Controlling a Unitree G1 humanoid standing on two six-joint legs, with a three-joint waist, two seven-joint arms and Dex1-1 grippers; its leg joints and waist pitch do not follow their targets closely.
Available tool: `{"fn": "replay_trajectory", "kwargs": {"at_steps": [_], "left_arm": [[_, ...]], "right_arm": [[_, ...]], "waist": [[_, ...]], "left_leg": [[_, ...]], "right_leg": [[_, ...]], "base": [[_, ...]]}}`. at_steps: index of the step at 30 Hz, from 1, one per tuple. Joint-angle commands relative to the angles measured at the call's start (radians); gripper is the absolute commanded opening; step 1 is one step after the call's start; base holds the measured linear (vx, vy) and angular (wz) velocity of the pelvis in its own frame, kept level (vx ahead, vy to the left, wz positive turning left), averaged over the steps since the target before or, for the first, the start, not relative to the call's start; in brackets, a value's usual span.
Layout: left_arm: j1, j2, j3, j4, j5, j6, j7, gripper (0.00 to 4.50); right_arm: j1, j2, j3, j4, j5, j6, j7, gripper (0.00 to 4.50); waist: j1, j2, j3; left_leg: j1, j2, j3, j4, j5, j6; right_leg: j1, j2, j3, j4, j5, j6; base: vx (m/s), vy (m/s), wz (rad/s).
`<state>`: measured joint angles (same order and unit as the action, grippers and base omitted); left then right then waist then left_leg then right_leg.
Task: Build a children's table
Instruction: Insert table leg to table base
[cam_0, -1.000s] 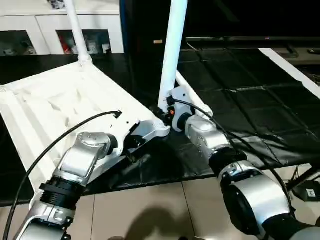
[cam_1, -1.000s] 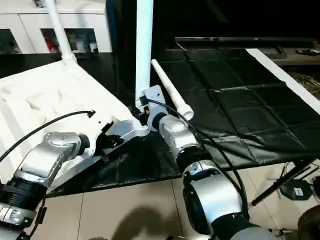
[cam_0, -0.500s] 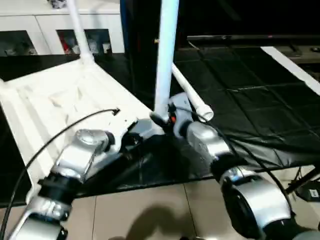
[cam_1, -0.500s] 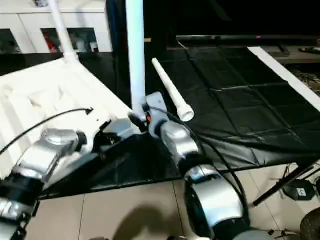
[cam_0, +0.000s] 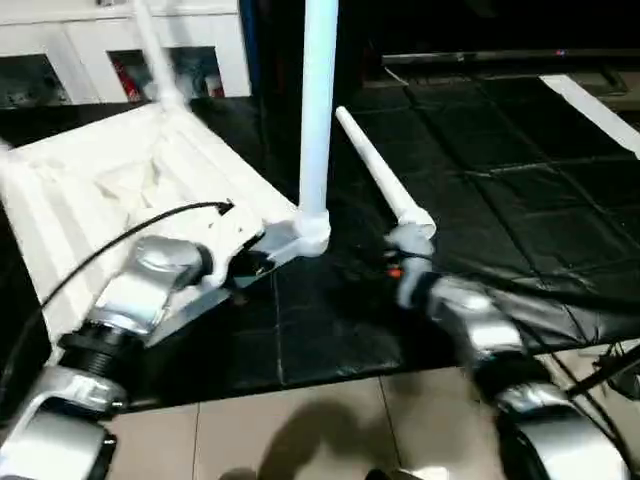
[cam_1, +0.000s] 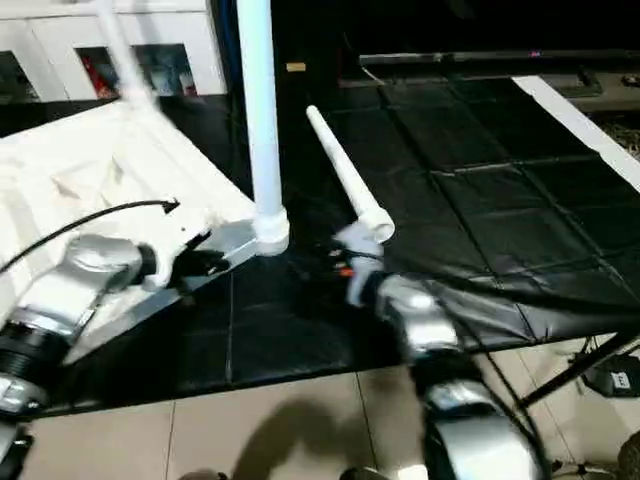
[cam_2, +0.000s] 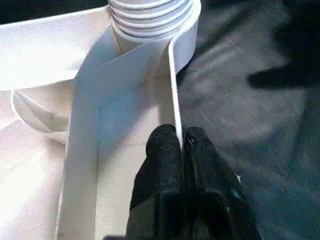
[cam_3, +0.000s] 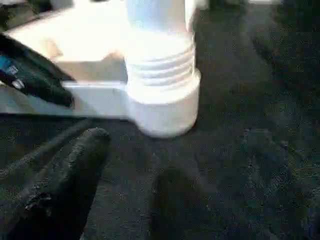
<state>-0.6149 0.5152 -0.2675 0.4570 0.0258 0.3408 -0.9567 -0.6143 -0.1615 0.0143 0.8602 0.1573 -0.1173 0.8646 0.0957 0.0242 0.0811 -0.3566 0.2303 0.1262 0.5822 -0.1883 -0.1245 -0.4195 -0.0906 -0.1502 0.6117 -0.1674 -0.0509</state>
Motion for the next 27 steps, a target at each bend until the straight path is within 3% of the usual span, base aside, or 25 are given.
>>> {"fn": "replay_trajectory", "kwargs": {"at_steps": [1,3,5,8,10,14,20,23,27], "left_arm": [[0.008,0.009,-0.051,-0.005,0.016,-0.042,-0.07,0.0],[0.017,0.026,-0.063,-0.005,0.012,-0.092,-0.127,0.0],[0.028,0.047,-0.079,-0.008,0.008,-0.138,-0.188,0.0],[0.038,0.063,-0.089,-0.015,0.002,-0.164,-0.231,0.0],[0.046,0.077,-0.1,-0.023,-0.006,-0.187,-0.273,0.0],[0.058,0.093,-0.117,-0.04,-0.011,-0.213,-0.318,0.0],[0.058,0.094,-0.137,-0.041,-0.005,-0.261,-0.371,0.0],[0.057,0.092,-0.145,-0.038,0.003,-0.275,-0.382,0.0],[0.061,0.09,-0.152,-0.043,0.008,-0.284,-0.388,0.0]], "right_arm": [[0.007,-0.01,0.008,-0.056,0.014,0.017,0.052,4.47],[0.01,-0.033,0.025,-0.097,0.023,0.03,0.123,4.47],[0.011,-0.055,0.044,-0.137,0.038,0.049,0.186,4.47],[0.009,-0.07,0.058,-0.16,0.045,0.065,0.237,4.47],[0.006,-0.087,0.084,-0.183,0.044,0.09,0.302,4.47],[-0.003,-0.099,0.115,-0.192,0.035,0.109,0.368,4.47],[-0.063,-0.09,0.168,-0.101,-0.022,0.061,0.432,4.47],[-0.084,-0.084,0.179,-0.062,-0.038,0.055,0.42,4.47],[-0.106,-0.076,0.181,-0.027,-0.033,0.061,0.418,4.31]], "waist": [[0.003,0.023,-0.086],[0.01,0.019,-0.083],[0.016,0.018,-0.086],[0.024,0.014,-0.09],[0.027,0.015,-0.094],[0.036,0.009,-0.096],[0.041,0.002,-0.097],[0.042,0.004,-0.098],[0.041,0.0,-0.098]], "left_leg": [[0.002,0.001,0.028,-0.058,-0.188,0.07],[0.014,0.003,0.034,-0.062,-0.246,0.043],[0.016,0.005,0.037,-0.062,-0.236,0.038],[0.018,0.009,0.041,-0.06,-0.204,0.042],[0.011,0.008,0.041,-0.058,-0.17,0.048],[0.001,0.007,0.04,-0.057,-0.144,0.053],[0.008,0.006,0.047,-0.055,-0.135,0.046],[0.01,0.006,0.048,-0.054,-0.13,0.044],[0.005,0.005,0.048,-0.055,-0.133,0.044]], "right_leg": [[0.079,-0.053,0.066,-0.07,-0.173,-0.224],[0.074,-0.055,0.066,-0.082,-0.277,-0.197],[0.074,-0.055,0.068,-0.082,-0.287,-0.183],[0.068,-0.052,0.073,-0.073,-0.218,-0.197],[0.073,-0.05,0.074,-0.061,-0.162,-0.213],[0.078,-0.052,0.075,-0.056,-0.165,-0.198],[0.071,-0.052,0.085,-0.052,-0.161,-0.209],[0.07,-0.051,0.087,-0.049,-0.15,-0.213],[0.074,-0.051,0.086,-0.048,-0.153,-0.208]], "base": [[0.0,0.0,0.0],[0.0,0.0,0.0],[0.0,0.0,0.0],[0.0,0.0,0.0],[0.0,0.0,0.0],[0.0,0.0,0.0],[0.0,0.0,0.0],[0.0,0.0,0.0],[0.0,0.0,0.0]]}}
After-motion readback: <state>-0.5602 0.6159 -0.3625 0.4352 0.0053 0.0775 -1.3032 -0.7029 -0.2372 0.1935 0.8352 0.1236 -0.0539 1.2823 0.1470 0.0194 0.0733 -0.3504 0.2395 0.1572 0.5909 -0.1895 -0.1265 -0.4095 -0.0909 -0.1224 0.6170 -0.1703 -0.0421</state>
